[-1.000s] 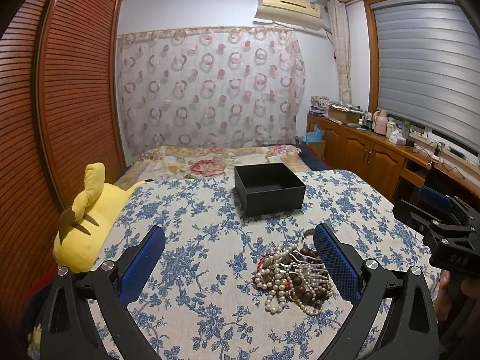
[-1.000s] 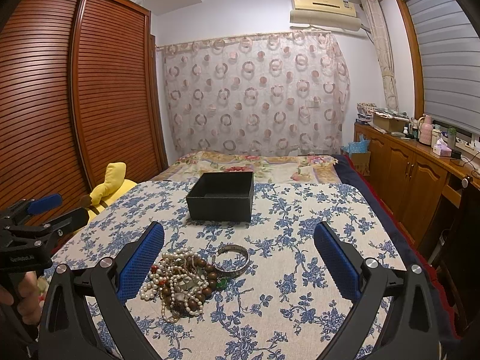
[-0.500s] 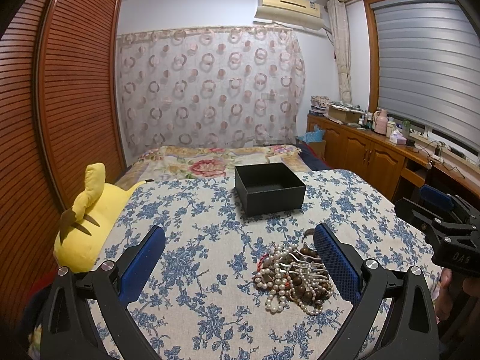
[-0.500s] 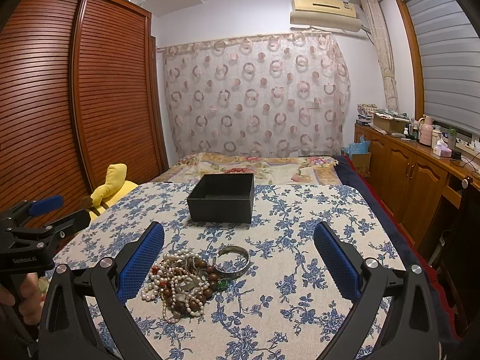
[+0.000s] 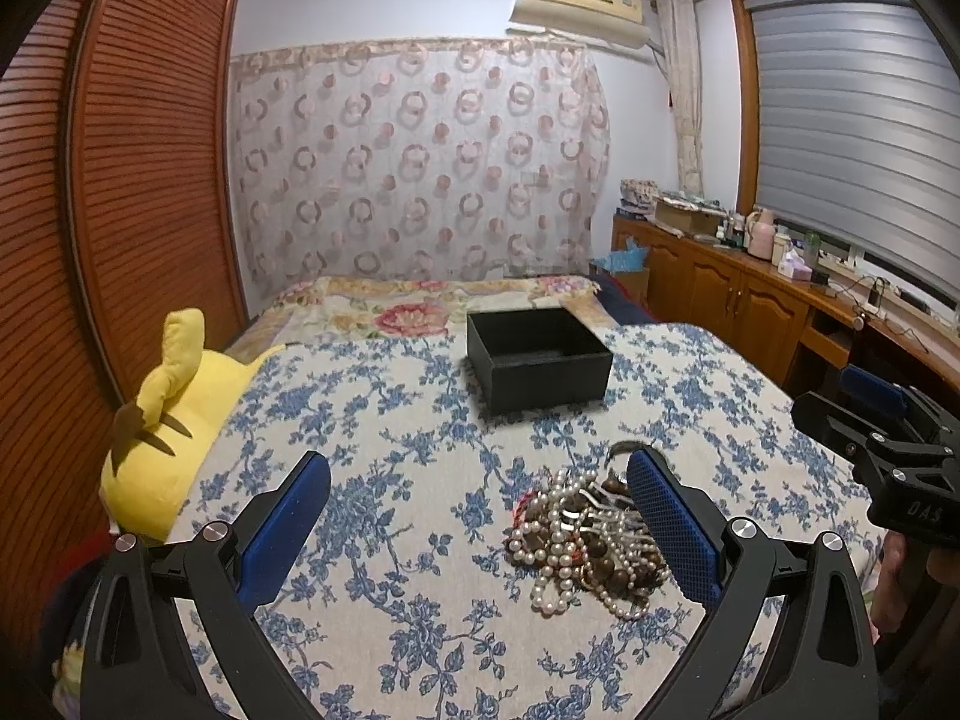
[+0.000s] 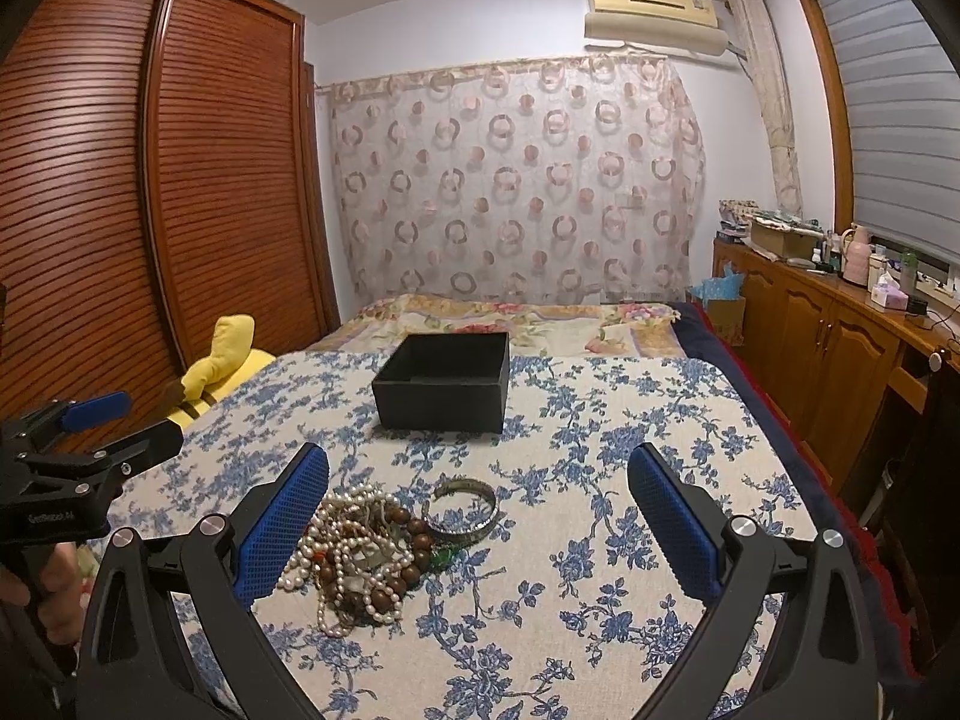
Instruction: Organize jewelry
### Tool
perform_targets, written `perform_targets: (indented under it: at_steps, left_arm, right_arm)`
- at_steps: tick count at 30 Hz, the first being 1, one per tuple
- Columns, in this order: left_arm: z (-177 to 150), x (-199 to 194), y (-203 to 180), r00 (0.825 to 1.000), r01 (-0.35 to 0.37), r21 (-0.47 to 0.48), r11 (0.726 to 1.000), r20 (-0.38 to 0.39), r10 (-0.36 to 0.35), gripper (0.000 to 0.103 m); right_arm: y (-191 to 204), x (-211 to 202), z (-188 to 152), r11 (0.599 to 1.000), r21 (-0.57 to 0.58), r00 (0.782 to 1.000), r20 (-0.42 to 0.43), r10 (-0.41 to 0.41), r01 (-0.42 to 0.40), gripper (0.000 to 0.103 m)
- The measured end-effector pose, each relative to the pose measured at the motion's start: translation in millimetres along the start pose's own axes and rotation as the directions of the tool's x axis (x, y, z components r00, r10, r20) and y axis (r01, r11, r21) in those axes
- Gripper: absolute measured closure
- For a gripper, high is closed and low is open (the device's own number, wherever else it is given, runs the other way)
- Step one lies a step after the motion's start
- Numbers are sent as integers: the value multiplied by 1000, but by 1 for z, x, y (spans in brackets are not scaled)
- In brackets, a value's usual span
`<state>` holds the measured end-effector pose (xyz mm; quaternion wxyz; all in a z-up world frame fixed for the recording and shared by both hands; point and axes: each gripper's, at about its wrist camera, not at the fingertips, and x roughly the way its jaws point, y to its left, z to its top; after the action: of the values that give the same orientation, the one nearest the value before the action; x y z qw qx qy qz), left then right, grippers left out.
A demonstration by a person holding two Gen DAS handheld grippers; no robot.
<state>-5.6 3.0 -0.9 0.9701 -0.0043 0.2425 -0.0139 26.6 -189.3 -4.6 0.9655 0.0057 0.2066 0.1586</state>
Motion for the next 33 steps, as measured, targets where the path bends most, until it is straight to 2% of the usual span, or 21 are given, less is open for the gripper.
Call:
perform_targets:
  at_steps: [5,8,11,19,25,28,30,33]
  left_arm:
    - [-14,20,6,998,23,-4,1000,-67,-23,7]
    - [-23,35,6,992,35,4,999,-119,-34,7]
    - [-32,48,4,985,44,20,999,-169,-40,7]
    - [-48,63,-2,962,127,31,991,-249,-116,8]
    - [-55,66,-18,938,214,54,975,-290,-190,36]
    - [-59,70,-24,923,244,56,968,-319,-214,56]
    - [-60,71,-27,920,253,64,965,-326,-220,71]
    - [-63,74,-30,914,266,64,962,-334,-231,80]
  right_arm:
    - [-6,13,-14,1000,-25,999,-30,17,-18,3]
    - [-9,24,-22,999,-41,997,-70,28,-31,15]
    - [-11,33,-29,998,-46,994,-102,35,-40,20]
    - [-13,43,-38,997,-64,990,-137,39,-48,21]
    - [-17,51,-45,996,-72,986,-166,33,-45,21]
    - [-19,54,-47,996,-73,983,-181,34,-48,21]
    - [-19,56,-49,996,-72,982,-187,36,-50,21]
    - [-18,57,-50,995,-79,980,-196,39,-55,21]
